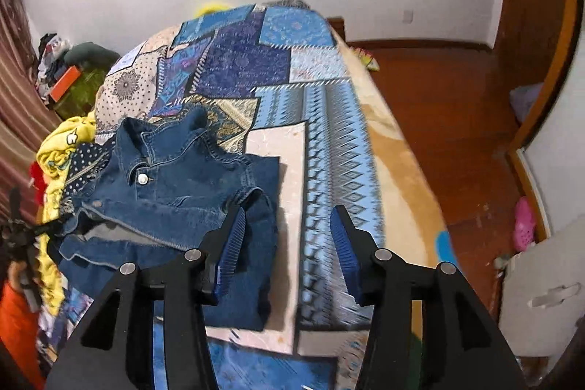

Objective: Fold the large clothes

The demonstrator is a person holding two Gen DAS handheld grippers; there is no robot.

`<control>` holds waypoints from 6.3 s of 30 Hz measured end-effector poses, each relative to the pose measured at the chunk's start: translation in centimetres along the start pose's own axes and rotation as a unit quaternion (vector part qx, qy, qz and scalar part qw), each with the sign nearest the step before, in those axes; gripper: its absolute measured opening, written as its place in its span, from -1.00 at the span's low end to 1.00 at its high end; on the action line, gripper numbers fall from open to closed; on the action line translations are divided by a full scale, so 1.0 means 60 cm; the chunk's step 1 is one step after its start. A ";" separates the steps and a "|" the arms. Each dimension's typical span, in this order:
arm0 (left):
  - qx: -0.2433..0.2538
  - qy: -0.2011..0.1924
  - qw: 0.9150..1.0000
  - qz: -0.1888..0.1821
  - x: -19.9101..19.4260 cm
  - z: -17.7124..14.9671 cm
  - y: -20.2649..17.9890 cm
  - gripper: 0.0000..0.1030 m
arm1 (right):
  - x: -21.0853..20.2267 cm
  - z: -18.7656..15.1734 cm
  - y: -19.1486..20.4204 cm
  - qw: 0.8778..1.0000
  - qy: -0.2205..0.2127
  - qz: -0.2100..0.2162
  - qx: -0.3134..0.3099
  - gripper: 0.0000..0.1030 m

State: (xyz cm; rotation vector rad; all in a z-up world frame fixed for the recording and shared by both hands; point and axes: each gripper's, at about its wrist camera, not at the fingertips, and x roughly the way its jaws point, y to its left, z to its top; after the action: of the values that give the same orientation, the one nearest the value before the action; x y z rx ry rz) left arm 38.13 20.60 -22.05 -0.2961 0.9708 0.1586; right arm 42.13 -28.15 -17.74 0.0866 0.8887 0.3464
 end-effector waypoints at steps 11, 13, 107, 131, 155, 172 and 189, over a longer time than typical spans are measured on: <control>0.075 -0.054 0.996 -0.022 -0.124 -0.035 -0.051 -0.04 | -0.013 -0.058 0.100 0.997 -0.019 0.034 -0.068 0.11; 0.084 -0.036 0.995 -0.037 -0.114 -0.056 -0.064 -0.02 | 0.000 -0.069 0.118 0.996 -0.008 0.052 -0.073 0.12; -0.033 0.023 0.994 0.098 -0.051 -0.193 0.139 0.73 | 0.041 -0.133 0.027 0.995 0.044 -0.094 0.002 0.79; -0.167 0.034 0.963 -0.207 -0.016 -0.178 0.030 0.73 | 0.053 -0.098 0.226 0.995 0.015 0.013 -0.097 0.79; -0.292 -0.065 0.931 -0.209 0.019 -0.112 0.055 -0.40 | 0.114 -0.128 0.269 0.986 0.056 -0.022 -0.157 0.94; -0.126 -0.233 0.959 -0.100 -0.210 -0.048 0.010 -0.53 | 0.101 -0.097 0.411 0.981 0.051 0.108 -0.156 0.94; -0.026 -0.195 0.976 -0.098 -0.197 -0.006 -0.136 -0.53 | 0.111 -0.145 0.382 0.976 0.104 0.127 -0.145 0.94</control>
State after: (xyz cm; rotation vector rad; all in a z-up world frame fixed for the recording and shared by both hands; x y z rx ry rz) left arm 33.42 12.72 -10.98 -0.3909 0.5453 0.0572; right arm 33.29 -4.95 -23.24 -0.1090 1.0271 0.7310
